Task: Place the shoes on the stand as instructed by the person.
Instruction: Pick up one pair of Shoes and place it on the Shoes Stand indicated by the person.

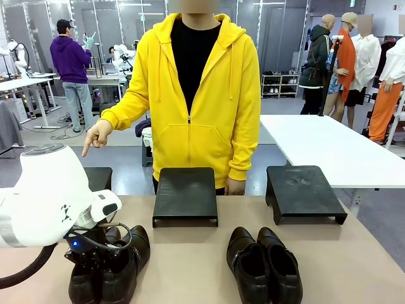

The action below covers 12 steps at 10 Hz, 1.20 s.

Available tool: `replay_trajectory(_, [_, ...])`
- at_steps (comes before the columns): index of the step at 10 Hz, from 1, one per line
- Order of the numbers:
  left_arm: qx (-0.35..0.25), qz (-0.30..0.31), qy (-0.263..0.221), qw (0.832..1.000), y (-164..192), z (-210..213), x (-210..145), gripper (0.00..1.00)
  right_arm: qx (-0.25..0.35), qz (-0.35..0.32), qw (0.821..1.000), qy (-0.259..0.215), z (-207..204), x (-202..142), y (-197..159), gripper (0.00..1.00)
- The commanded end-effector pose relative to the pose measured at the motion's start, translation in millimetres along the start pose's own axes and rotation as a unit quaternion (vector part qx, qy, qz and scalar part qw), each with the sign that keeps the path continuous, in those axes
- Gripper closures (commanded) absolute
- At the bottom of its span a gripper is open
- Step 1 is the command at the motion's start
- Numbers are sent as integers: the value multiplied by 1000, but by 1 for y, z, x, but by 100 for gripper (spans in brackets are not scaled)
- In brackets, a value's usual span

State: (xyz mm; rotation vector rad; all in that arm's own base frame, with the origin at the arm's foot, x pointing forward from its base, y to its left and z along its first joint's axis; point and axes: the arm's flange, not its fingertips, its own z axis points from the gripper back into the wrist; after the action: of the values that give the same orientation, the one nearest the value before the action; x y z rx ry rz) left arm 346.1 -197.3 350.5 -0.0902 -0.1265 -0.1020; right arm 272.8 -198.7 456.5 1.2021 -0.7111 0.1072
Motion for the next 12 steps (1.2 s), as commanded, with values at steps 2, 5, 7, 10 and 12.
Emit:
replay_trajectory(2, [0,-9,-6,1000,14,4,-20,100,4,5,1000,-4,1,2,1,0])
replay_trajectory(5, [-27,-31,-14,999,17,38,-12,100,4,5,1000,-4,1,2,1,0])
replay_trajectory(7, [-30,-26,-41,998,26,78,-1,100,4,5,1000,-4,1,2,1,0])
replay_trajectory(10, [-20,-54,-57,997,58,128,12,100,4,5,1000,-4,1,2,1,0])
replay_trajectory(12, [-20,-44,-71,996,87,143,21,100,4,5,1000,-4,1,2,1,0])
